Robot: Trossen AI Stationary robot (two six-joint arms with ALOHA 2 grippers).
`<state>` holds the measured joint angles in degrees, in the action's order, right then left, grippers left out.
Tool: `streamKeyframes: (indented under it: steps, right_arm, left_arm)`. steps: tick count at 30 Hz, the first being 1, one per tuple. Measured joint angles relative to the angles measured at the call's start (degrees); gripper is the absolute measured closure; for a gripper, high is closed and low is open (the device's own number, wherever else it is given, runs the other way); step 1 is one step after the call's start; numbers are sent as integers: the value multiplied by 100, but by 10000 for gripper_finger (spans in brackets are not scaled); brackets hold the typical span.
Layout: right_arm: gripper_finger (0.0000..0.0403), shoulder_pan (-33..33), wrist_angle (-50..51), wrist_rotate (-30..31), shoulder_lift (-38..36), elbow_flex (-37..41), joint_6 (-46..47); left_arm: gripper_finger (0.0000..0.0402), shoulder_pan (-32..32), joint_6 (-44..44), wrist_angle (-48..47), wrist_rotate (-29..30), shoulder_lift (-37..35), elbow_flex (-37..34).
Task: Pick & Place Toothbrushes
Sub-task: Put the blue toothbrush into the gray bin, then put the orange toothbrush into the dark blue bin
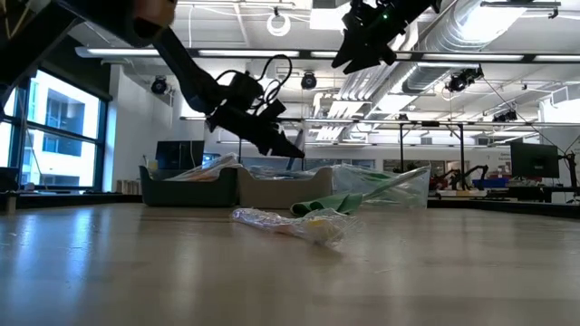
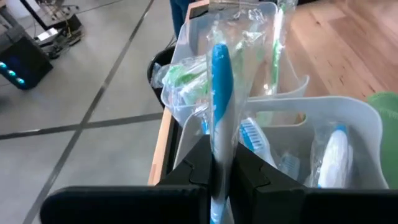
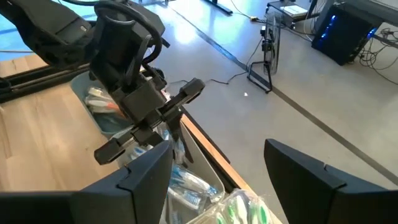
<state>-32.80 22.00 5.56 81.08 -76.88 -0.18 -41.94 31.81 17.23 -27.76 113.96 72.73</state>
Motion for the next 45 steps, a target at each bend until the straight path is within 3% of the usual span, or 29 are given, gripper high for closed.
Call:
streamKeyframes:
  steps: [3, 8, 15, 20, 24, 31, 38, 45]
  right_arm:
    - [156, 0, 37, 45, 0, 0, -7]
    - [156, 0, 157, 33, 0, 0, 9]
    - [156, 0, 179, 30, 0, 0, 11]
    - [156, 0, 179, 31, 2, 0, 11]
    - [156, 0, 179, 29, 2, 0, 11]
    - [156, 7, 179, -64, 2, 0, 15]
    - [156, 7, 179, -310, 2, 0, 17]
    - [156, 17, 181, -494, 2, 0, 68]
  left_arm:
    - [366, 0, -104, 12, 36, 25, -5]
    - [303, -3, -414, 285, 408, 54, -29]
    - [216, 84, -660, 470, 389, -63, -26]
    - [183, 204, -668, 598, 309, -348, -26]
    - [179, 274, -896, 618, 314, -666, -26]
    - [184, 252, -2127, 497, 339, -1124, -26]
    - [245, 262, -2490, 235, 90, -1464, -24]
    - [289, 261, -3780, 64, -31, -1693, -24]
